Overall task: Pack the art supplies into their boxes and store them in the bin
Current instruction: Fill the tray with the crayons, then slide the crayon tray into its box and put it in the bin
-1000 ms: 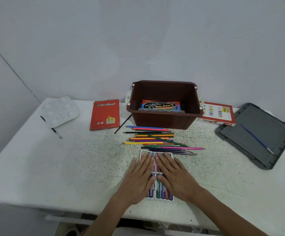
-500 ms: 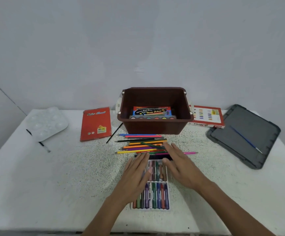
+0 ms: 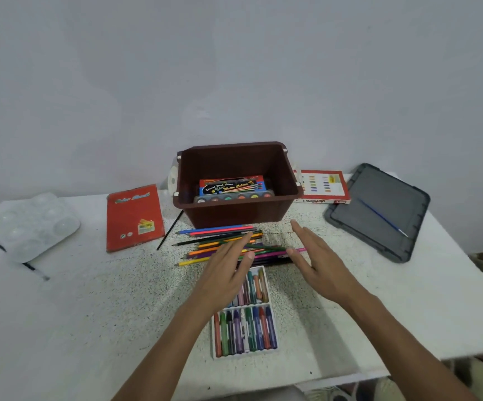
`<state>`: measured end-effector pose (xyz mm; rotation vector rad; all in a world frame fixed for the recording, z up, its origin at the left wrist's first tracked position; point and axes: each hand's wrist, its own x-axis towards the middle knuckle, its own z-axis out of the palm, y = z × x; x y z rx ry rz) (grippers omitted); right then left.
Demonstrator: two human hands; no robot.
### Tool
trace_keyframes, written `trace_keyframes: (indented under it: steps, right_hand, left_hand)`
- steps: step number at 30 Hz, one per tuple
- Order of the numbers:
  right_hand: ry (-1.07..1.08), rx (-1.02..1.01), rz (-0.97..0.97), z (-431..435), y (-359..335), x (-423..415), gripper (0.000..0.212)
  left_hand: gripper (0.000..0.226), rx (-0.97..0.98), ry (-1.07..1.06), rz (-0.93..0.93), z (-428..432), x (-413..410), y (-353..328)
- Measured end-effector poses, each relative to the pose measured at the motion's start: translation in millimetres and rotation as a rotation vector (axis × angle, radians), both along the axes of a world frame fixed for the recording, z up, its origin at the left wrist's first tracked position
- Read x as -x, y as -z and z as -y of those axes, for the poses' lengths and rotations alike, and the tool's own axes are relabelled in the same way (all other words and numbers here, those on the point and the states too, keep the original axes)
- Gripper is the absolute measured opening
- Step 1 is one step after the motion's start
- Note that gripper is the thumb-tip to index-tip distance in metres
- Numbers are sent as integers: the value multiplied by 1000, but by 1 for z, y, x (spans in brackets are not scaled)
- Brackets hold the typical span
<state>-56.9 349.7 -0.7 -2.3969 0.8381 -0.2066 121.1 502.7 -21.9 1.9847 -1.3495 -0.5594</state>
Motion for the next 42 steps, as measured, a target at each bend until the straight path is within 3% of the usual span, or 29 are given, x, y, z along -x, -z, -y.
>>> trace_keyframes:
  steps: [8, 14, 17, 21, 26, 32, 37, 42]
  right_hand:
    - [118, 42, 58, 31, -14, 20, 65]
    - [228, -31, 88, 70, -31, 43, 66]
    - [238, -149, 182, 94, -30, 51, 66]
    - [294, -293, 259, 130, -26, 55, 51]
    - [266, -306, 225, 178, -14, 49, 53]
    - [211, -316, 172, 222, 4, 31, 40]
    - [144, -312, 133, 229, 11, 21, 41]
    - [192, -339, 215, 227, 18, 20, 37]
  left_hand:
    - [55, 66, 96, -82, 57, 18, -25]
    - [52, 98, 41, -224, 116, 42, -21]
    - [51, 27, 19, -207, 146, 52, -11]
    - [56, -132, 50, -125, 190, 68, 5]
    - [59, -162, -255, -249, 243, 79, 21]
    - [57, 29, -662, -367, 279, 86, 28]
    - [55, -20, -731, -446, 294, 77, 24]
    - [43, -84, -695, -354, 305, 75, 34]
